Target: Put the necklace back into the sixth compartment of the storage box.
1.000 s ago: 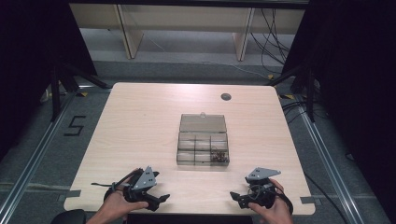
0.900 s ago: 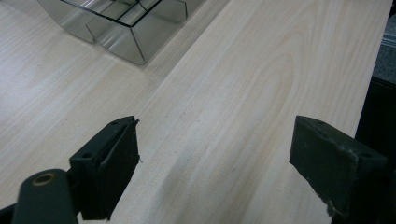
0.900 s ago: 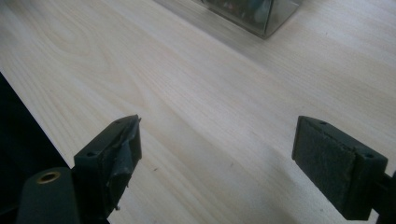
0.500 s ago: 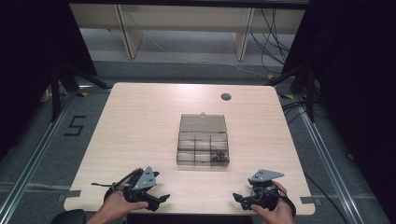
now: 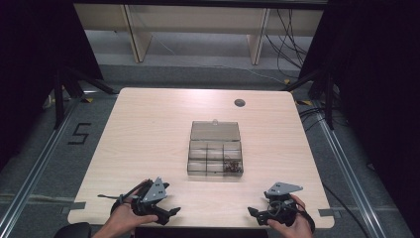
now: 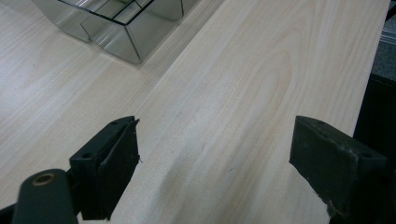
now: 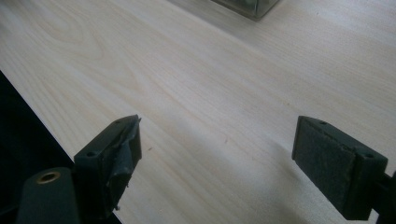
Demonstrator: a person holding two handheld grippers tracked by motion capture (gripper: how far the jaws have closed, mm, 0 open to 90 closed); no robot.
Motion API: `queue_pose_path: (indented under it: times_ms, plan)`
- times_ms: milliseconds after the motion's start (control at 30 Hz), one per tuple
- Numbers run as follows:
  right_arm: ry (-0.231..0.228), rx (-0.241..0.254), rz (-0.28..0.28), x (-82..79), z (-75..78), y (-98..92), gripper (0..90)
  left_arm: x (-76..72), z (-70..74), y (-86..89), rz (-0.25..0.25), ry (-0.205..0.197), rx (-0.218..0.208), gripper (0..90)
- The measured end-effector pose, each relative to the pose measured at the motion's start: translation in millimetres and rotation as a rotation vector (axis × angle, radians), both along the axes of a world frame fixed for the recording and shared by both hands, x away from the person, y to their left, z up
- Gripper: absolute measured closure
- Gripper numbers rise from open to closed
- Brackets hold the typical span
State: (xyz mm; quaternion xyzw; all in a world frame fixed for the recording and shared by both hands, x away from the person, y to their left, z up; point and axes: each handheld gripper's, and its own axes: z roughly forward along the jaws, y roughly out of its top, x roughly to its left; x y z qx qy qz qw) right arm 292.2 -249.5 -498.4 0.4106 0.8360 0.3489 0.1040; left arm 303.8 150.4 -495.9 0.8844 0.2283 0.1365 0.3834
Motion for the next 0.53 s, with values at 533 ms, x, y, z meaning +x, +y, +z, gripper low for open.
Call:
queue_pose_path:
  times_ms: [533]
  plan:
    - [0.057, 0.003, 0.008, 0.5, 1.6, -0.8, 16.6, 1.0, 0.6, 1.0, 0.000, 0.000, 0.003, 15.2]
